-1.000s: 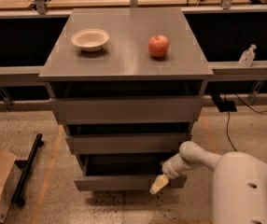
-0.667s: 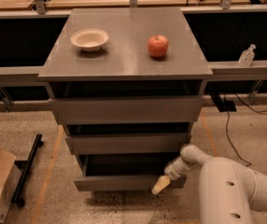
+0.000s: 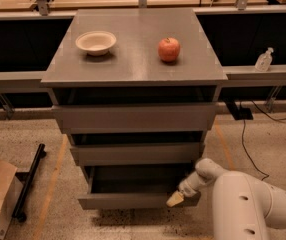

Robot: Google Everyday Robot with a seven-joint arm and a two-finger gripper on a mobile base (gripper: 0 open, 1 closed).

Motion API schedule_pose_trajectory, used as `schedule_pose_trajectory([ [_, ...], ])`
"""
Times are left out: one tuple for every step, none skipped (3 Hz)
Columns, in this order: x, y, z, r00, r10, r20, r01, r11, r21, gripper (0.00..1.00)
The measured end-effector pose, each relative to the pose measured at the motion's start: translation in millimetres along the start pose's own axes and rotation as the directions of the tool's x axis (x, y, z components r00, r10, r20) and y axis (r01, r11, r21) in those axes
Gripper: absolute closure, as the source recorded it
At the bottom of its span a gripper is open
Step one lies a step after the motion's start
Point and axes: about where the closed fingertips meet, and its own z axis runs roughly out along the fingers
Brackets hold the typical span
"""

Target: Open bottom drawer

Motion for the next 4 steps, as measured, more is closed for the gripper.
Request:
schedule_pose_trajectory([
  [0.0, 0.1, -0.1, 1.0, 0.0, 0.0, 0.0, 1.0, 0.0, 0.69],
  [14.9, 22.8, -4.2, 0.999, 0.045, -0.016, -0.046, 0.9986, -0.027, 0.93],
  [37.6, 62.2, 10.8, 0.996, 0.065, -0.063, -0.071, 0.9927, -0.098, 0.86],
  [37.1, 62.7, 9.8, 0.996, 0.065, -0.063, -0.071, 0.9927, -0.098, 0.64],
])
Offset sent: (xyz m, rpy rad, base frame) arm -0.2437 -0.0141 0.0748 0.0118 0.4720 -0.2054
